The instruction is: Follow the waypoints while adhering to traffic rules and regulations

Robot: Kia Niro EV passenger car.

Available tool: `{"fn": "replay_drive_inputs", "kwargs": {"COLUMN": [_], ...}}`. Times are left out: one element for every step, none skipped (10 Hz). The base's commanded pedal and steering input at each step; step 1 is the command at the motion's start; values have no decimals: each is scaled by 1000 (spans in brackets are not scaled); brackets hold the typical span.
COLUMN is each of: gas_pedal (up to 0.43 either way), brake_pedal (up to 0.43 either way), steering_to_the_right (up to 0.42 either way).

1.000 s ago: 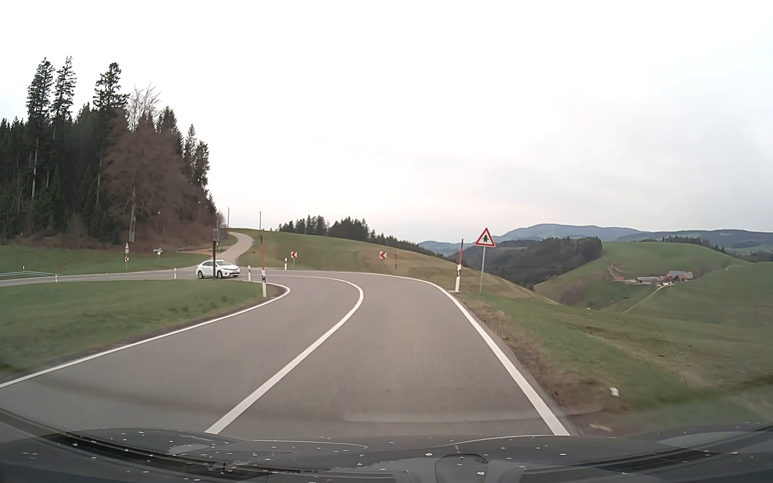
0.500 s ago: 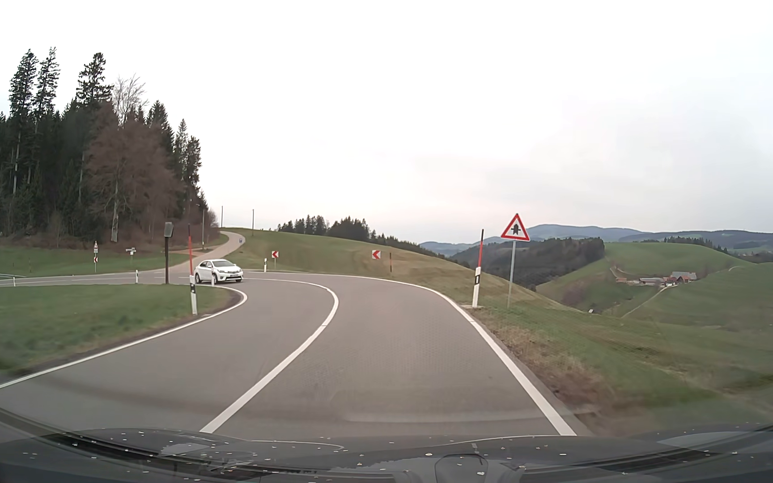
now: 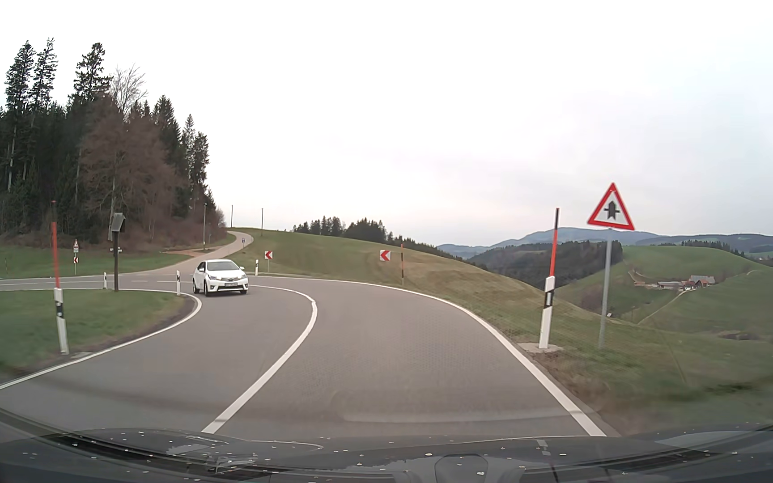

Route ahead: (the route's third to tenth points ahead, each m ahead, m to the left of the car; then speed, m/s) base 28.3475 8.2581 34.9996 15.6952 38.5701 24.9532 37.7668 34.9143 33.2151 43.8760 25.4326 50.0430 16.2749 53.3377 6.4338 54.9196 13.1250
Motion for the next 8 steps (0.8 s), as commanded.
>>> {"fn": "replay_drive_inputs", "kwargs": {"gas_pedal": [0, 0, 0, 0, 0, 0, 0, 0], "brake_pedal": [238, 250, 250, 256, 256, 256, 256, 256], "steering_to_the_right": [-37, -47, -55, -62, -67, -72, -80, -86]}}
